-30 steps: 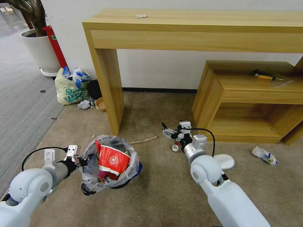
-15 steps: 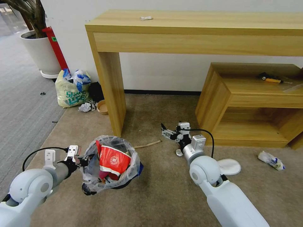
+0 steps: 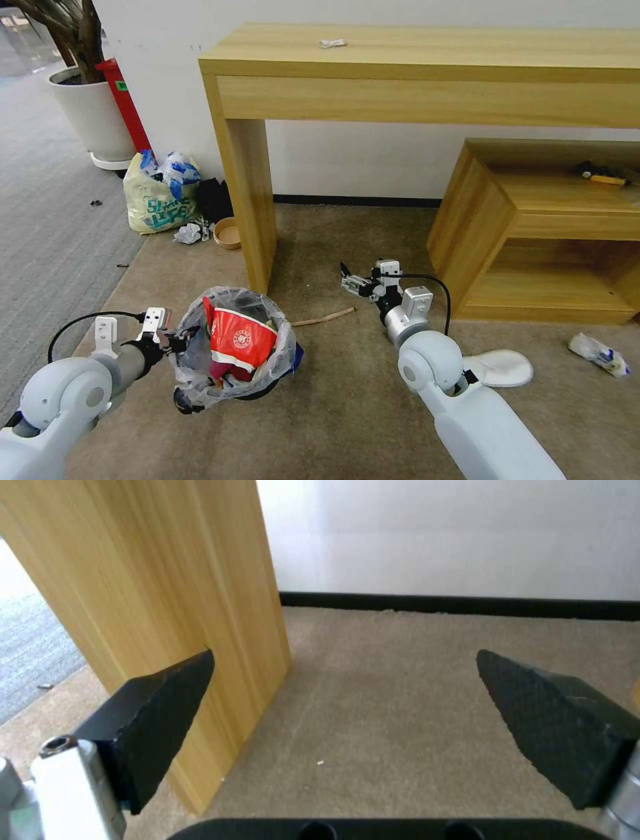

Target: Pick up the trash bin and place the garbage on the floor into it.

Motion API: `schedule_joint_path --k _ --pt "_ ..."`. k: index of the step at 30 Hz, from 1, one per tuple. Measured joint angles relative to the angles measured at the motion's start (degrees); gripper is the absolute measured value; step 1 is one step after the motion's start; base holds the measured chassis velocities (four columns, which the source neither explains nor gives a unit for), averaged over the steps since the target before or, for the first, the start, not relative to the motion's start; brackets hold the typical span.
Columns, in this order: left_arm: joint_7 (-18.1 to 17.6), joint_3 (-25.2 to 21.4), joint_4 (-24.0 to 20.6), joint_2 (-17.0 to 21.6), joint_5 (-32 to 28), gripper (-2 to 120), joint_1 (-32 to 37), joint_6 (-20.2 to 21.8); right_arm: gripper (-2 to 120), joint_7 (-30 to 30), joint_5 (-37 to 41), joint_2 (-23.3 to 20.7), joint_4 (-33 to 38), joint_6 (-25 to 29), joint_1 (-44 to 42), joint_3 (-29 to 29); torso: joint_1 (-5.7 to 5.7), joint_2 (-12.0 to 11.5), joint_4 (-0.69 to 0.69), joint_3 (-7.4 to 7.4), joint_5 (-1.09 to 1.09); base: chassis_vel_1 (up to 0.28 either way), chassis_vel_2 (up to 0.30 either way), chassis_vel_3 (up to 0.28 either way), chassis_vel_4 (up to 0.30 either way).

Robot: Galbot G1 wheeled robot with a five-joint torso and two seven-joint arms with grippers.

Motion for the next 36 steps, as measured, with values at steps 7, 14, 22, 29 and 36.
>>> schedule_joint_path --k 7,14,22,29,36 --pt "0.33 0.27 0.21 -0.18 0.43 0 -0.06 0.0 100 0.02 -0.05 -0.08 -0.2 0.01 -0.29 0.38 0.0 0.0 -0.01 0.0 0.01 0.001 0.156 -0.007 -0.153" --pt "0.51 0.32 0.32 -0.39 0.62 0 -0.09 0.0 100 -0.01 -0.08 -0.22 -0.65 0.07 -0.31 0.73 0.0 0.0 -0.01 0.0 0.0 0.003 0.142 -0.002 -0.139" --pt "0.74 -0.04 0.98 -0.17 0.7 0 -0.17 0.0 100 -0.34 0.08 -0.44 -1.87 0.07 -0.23 1.22 0.0 0.0 0.0 0.0 -0.01 0.005 0.146 -0.01 -0.146" --pt "1.31 -0.59 1.35 -0.03 0.94 0 -0.16 0.0 100 -1.31 2.79 -1.69 -7.07 -1.18 -0.82 3.4 0.0 0.0 -0.01 0.0 0.02 0.002 0.027 0.001 -0.008" --pt "1.4 -0.78 1.35 -0.03 0.95 0 -0.03 0.0 100 -13.84 2.92 -6.7 -15.73 -0.2 -0.29 6.16 0.0 0.0 -0.01 0.0 0.01 0.0 0.0 0.0 0.0"
